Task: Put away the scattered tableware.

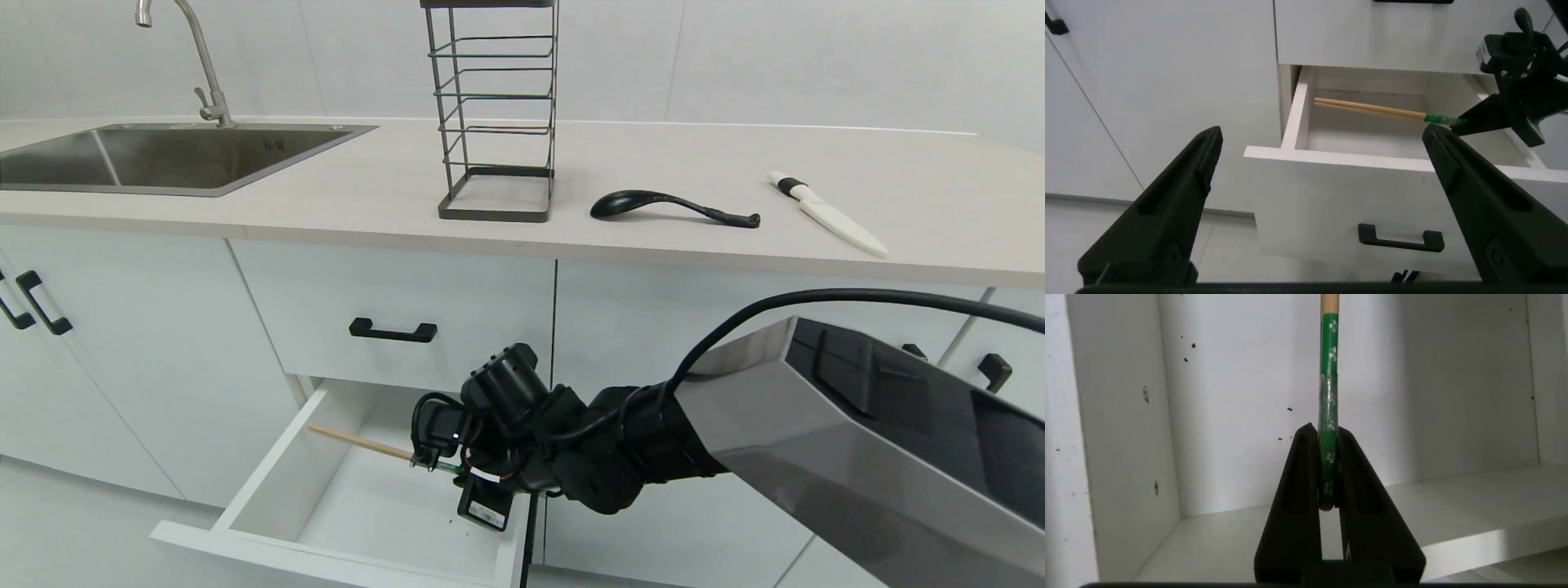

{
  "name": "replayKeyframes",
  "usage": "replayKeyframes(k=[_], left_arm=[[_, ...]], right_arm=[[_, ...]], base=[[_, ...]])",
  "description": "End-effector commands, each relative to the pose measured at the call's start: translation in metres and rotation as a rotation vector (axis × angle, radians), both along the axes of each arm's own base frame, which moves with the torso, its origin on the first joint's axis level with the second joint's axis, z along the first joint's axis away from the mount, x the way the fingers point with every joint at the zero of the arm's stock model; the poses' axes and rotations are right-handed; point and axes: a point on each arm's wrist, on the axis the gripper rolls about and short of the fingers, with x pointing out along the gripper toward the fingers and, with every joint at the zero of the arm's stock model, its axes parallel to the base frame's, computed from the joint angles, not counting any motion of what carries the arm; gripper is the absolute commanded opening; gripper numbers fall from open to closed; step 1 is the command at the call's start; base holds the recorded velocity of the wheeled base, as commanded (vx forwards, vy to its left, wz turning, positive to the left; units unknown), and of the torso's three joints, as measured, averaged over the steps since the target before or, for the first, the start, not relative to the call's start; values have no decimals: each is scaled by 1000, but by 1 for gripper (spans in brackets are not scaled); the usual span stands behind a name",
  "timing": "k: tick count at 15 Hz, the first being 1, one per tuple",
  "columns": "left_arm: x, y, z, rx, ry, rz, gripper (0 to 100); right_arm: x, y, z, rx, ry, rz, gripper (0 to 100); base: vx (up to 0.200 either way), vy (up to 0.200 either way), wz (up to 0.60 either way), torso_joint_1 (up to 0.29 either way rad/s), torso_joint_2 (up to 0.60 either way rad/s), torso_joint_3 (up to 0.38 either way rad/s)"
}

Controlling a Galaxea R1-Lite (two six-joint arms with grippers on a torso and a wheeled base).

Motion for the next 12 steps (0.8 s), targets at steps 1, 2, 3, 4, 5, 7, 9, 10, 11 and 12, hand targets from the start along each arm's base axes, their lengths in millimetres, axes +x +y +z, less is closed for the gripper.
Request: replayKeyframes(k=[1,2,3,4,5,7,9,10,11,12], left_arm=[[0,0,0,0,3,0,100],[0,0,0,0,1,0,100],[0,0,0,0,1,0,100],[0,0,0,0,3,0,100],[0,0,0,0,1,0,100],[0,0,0,0,1,0,100],[0,0,0,0,1,0,100],[0,0,0,0,1,0,100],[0,0,0,0,1,0,100],[0,0,0,0,3,0,100]], right_arm=[[3,2,-7,-6,5,-1,0],[5,4,-10,-11,9,-3,0],[6,4,-12,-13,12,-5,0],[7,5,-14,-14,13,-7,0],[9,6,-16,-14,13,-8,0],[11,7,-20,-16,13,-9,0],[12,9,-23,-16,14,-10,0],[13,10,-24,-13,15,-13,0],[14,11,-24,-12,14,-13,0],[16,13,-26,-15,17,-13,0]], base=[[0,0,0,0,0,0],[0,0,0,0,0,0],[0,0,0,0,0,0],[0,0,0,0,0,0],[0,0,0,0,0,0],[0,0,0,0,0,0],[0,0,0,0,0,0],[0,0,0,0,0,0],[0,0,0,0,0,0],[0,0,0,0,0,0]])
